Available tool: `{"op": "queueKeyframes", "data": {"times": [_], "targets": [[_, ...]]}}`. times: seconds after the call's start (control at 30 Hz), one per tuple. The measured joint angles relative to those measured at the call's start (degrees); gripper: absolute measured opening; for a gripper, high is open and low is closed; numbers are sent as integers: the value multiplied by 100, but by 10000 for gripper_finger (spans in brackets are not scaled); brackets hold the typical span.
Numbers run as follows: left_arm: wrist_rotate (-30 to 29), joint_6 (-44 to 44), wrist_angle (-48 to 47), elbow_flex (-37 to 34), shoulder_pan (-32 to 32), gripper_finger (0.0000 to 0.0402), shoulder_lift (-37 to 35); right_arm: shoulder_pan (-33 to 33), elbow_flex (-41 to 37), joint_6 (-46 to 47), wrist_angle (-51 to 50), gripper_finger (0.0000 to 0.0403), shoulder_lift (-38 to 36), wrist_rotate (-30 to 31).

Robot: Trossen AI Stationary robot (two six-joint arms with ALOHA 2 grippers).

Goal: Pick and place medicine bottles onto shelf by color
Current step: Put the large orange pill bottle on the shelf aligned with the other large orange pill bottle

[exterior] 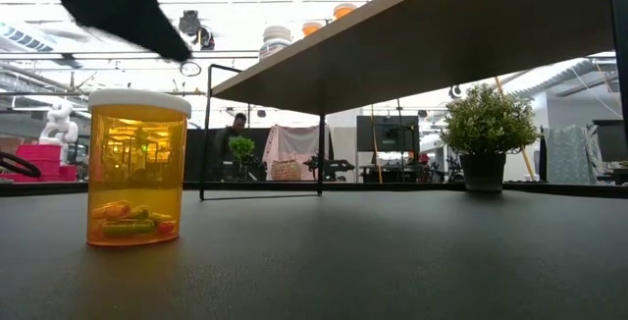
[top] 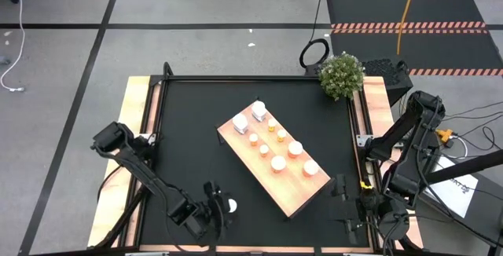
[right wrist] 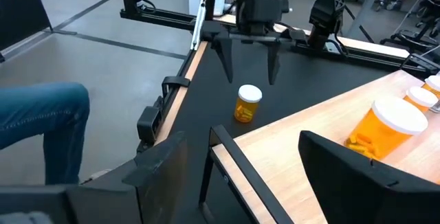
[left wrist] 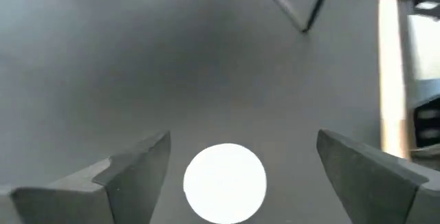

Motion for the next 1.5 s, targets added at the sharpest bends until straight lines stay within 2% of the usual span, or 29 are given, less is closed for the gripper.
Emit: {"op": "queueKeyframes", "data": {"times": [0.2, 0.3, 0.4, 0.57, 0.83, 1.03, 1.5], "targets": [[172, -19, -971, 847, 79, 317, 92, 0, 0, 23, -17, 277, 0, 0], [229, 120, -1241, 1167, 106, 298, 184, 0, 0, 74, -26, 277, 0, -6], [655, 82, -1101, 1232, 136, 291, 262, 0, 0, 83, -26, 277, 0, -15], [1125, 1, -1178, 1235, 191, 308, 325, 0, 0, 84, -22, 277, 2, -18], [951, 249, -1474, 1233, 126, 336, 448, 22, 0, 94, -7, 277, 2, -21], [671, 225, -1832, 1222, 176, 394, 739, 22, 0, 87, -9, 277, 2, -24], [1163, 142, -1824, 1229, 386, 383, 863, 22, 0, 74, -22, 277, 2, -35]]}}
